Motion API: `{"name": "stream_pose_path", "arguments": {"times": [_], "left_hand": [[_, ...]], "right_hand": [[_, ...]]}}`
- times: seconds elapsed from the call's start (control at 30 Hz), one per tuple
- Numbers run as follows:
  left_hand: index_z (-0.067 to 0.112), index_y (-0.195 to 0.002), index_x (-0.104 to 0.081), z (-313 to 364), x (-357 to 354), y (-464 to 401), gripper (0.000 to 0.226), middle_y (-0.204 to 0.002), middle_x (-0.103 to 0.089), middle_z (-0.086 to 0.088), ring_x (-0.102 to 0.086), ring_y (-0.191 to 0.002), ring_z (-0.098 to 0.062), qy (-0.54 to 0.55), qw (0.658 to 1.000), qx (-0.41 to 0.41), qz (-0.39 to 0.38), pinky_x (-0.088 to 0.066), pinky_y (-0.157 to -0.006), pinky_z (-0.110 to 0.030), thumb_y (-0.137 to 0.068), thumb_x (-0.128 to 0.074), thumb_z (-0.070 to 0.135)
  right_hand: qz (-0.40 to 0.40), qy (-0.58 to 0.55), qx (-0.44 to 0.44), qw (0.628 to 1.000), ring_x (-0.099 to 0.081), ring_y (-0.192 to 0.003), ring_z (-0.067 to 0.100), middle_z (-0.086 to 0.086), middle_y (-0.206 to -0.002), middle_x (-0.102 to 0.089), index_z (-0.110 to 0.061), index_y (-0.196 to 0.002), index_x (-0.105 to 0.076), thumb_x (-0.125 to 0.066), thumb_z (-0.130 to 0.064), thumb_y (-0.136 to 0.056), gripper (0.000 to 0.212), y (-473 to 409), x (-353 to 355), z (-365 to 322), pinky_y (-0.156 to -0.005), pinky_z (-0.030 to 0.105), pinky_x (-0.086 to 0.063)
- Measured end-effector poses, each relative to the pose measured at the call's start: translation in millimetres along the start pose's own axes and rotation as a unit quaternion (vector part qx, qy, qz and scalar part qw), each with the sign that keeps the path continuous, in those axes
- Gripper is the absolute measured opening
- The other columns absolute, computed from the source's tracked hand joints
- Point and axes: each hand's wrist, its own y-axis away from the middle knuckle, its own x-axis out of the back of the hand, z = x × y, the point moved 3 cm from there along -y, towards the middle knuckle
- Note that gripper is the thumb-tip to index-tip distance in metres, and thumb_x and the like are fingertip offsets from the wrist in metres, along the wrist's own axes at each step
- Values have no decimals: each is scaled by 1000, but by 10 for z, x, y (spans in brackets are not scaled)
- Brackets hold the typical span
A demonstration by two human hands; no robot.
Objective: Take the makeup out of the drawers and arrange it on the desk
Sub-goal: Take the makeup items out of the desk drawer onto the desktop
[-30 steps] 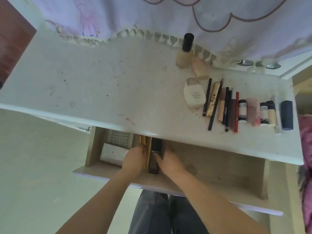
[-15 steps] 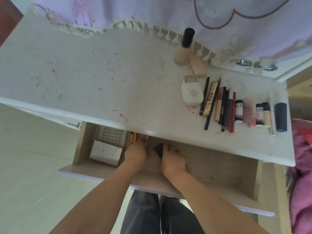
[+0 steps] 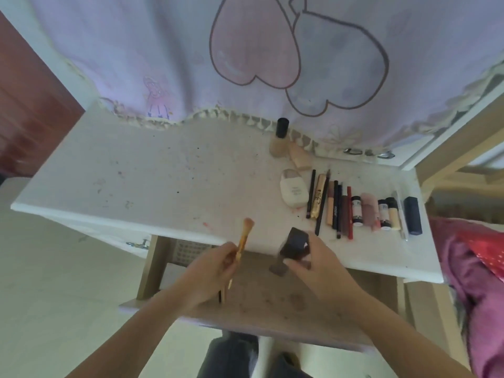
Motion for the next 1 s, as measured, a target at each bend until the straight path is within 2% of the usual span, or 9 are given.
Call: {"name": "stream_pose_path", "arguments": {"times": [0.07, 0.2, 0.33, 0.4, 0.67, 0.77, 0.83, 0.9, 1.0], "left_hand": [[32, -84, -48, 143, 315, -247, 11, -73, -58, 12, -57, -65, -1, 31, 999, -2, 45, -42, -59, -14, -94, -51, 27], [19, -76, -46, 305, 739, -1112, 21, -76, -59, -2, -54, -62, -15, 24, 996, 49, 75, -49, -61, -30, -95, -46, 30], [19, -74, -45, 306, 795, -1829, 23, -75, -52, 0, -55, -64, -16, -21, 994, 106, 8, -50, -61, -29, -95, -44, 29], [19, -72, -44, 306, 735, -2007, 24, -74, -52, 0, -56, -67, -19, -51, 992, 109, -35, -51, -65, -31, -94, -44, 30], [16, -86, -52, 331, 362, -1904, 29, -74, -51, 3, -52, -66, -16, -195, 976, 42, -93, -44, -63, -28, -96, -37, 40], [17, -85, -51, 368, 367, -1886, 33, -78, -53, 3, -56, -74, -18, -211, 974, 13, -85, -45, -66, -29, -97, -34, 43], [18, -86, -50, 359, 383, -1843, 35, -79, -51, 4, -57, -78, -18, -206, 974, 10, -90, -44, -70, -30, -97, -34, 46], [19, -79, -47, 318, 409, -1736, 36, -76, -49, 5, -53, -72, -14, -196, 976, -1, -91, -42, -70, -29, -97, -33, 47], [21, -65, -39, 134, 472, -1302, 38, -64, -45, 6, -44, -58, -8, -113, 990, -33, -81, -37, -59, -24, -96, -37, 44]], "right_hand": [[83, -45, 24, 995, -53, -82, -14, -25, -91, -54, -35, -114, -41, -67, -26, -85, 40, -303, 269, -242, -66, 5, -41], [201, -80, 26, 976, -54, -79, -9, -19, -92, -54, -28, -108, -43, -66, -17, -86, 35, -1164, 571, -571, -67, 4, -40], [207, -32, -43, 977, -61, -84, 24, 8, -103, -60, -15, -114, -44, -61, -19, -88, 32, -1876, 537, -591, -72, 36, -52], [206, 16, -80, 975, -62, -87, 28, 12, -105, -60, -9, -123, -43, -60, -21, -88, 40, -2052, 494, -531, -72, 39, -53], [228, 8, -106, 968, -49, -78, 22, 2, -96, -45, -19, -94, -34, -53, -16, -81, 23, -2138, 452, -394, -69, 39, -47], [244, -16, -125, 961, -55, -83, 22, 4, -99, -49, -15, -101, -44, -56, -19, -80, 24, -2113, 449, -400, -68, 37, -47], [244, -44, -148, 957, -57, -92, 21, 3, -115, -48, -14, -121, -43, -61, -24, -82, 44, -2032, 422, -393, -76, 37, -50], [256, -43, -143, 955, -55, -97, 15, -2, -123, -43, -17, -133, -36, -63, -28, -84, 57, -1859, 408, -431, -75, 22, -47], [308, -1, -52, 950, -53, -83, 3, -12, -108, -51, -22, -126, -45, -57, -28, -89, 39, -1367, 314, -619, -65, 9, -39]]}}
